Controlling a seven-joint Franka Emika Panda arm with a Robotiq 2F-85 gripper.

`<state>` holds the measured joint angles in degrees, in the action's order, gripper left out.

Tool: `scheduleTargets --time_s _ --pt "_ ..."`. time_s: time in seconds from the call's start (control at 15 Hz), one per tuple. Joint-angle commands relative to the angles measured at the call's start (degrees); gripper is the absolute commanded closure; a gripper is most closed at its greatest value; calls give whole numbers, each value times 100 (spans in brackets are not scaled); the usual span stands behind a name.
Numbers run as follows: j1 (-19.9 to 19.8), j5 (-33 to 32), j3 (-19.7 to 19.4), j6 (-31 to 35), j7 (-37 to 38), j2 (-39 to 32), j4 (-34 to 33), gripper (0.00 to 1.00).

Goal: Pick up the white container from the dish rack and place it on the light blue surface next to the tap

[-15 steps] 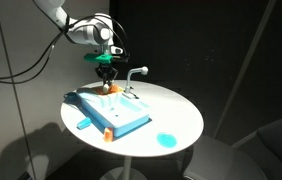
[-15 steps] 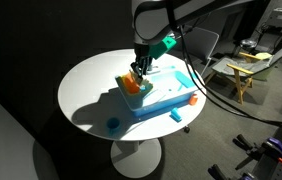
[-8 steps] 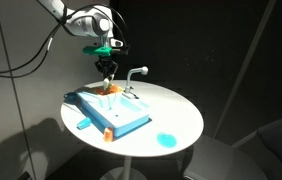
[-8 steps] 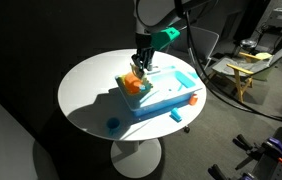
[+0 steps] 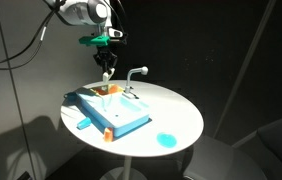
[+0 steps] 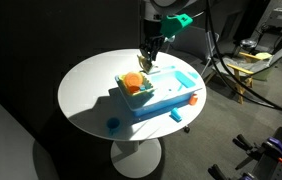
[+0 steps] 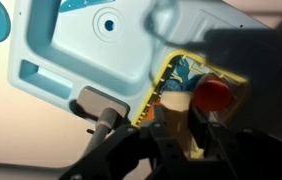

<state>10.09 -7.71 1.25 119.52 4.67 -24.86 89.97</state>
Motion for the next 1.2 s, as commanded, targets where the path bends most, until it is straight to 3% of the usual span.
scheduleTargets --time_s 0.0,0.53,1.13 --pt "-11 -182 -34 -88 351 601 565 92" --pt "-120 -175 -7 -13 826 1569 1560 92" --pt "-484 340 1 1 903 2448 2490 92"
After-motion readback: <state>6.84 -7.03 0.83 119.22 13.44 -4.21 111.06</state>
